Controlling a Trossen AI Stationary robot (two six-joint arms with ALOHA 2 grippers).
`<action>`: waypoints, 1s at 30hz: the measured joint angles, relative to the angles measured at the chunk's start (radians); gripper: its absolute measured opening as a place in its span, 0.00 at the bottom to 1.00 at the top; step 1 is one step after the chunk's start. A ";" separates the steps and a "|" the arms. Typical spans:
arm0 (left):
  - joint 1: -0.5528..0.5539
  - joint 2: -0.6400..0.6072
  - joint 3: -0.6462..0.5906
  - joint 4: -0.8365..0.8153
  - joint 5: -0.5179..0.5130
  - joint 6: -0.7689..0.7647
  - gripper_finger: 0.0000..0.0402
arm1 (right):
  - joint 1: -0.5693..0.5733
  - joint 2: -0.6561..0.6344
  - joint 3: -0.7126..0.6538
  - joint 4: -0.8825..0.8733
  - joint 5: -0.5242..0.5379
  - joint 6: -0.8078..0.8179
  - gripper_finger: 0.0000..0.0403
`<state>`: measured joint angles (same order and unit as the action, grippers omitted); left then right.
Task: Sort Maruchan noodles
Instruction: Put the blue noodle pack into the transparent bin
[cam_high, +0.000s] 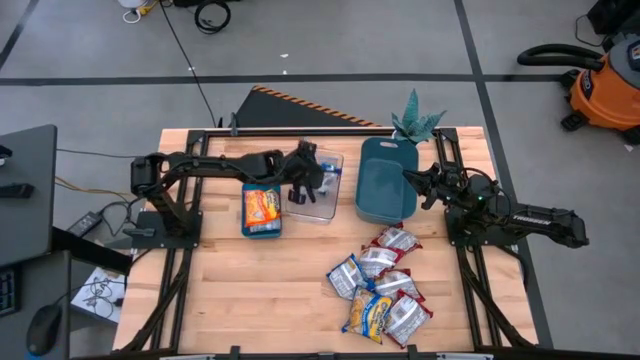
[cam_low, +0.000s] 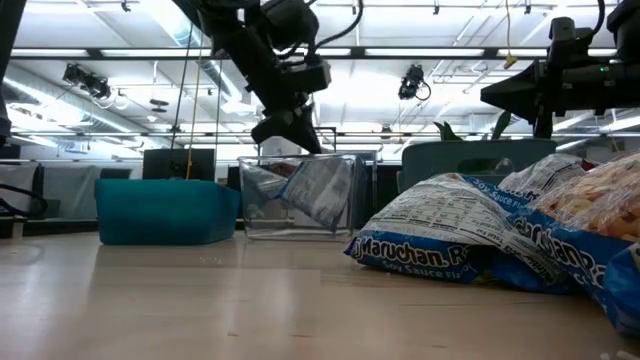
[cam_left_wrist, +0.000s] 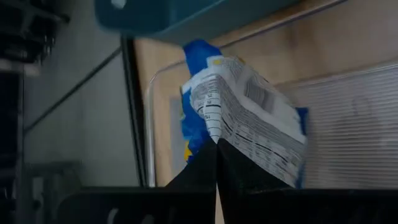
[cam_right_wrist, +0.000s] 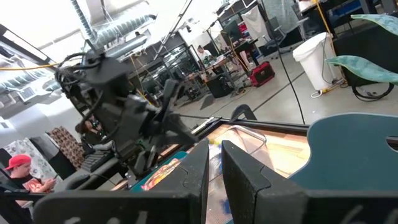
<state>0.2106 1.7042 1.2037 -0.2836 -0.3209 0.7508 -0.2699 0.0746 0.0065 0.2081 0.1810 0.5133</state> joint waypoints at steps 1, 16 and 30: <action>-0.011 0.000 0.000 0.001 -0.006 0.017 0.01 | 0.000 0.000 0.000 0.000 0.000 0.000 0.12; 0.046 0.039 -0.002 0.207 -0.092 0.152 0.00 | 0.000 0.000 0.000 0.001 0.000 0.000 0.12; 0.027 0.092 -0.002 0.116 -0.076 0.098 0.01 | 0.000 0.008 0.000 0.002 0.002 0.000 0.12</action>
<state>0.2372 1.7960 1.2015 -0.1680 -0.3973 0.8486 -0.2695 0.0822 0.0063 0.2100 0.1829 0.5133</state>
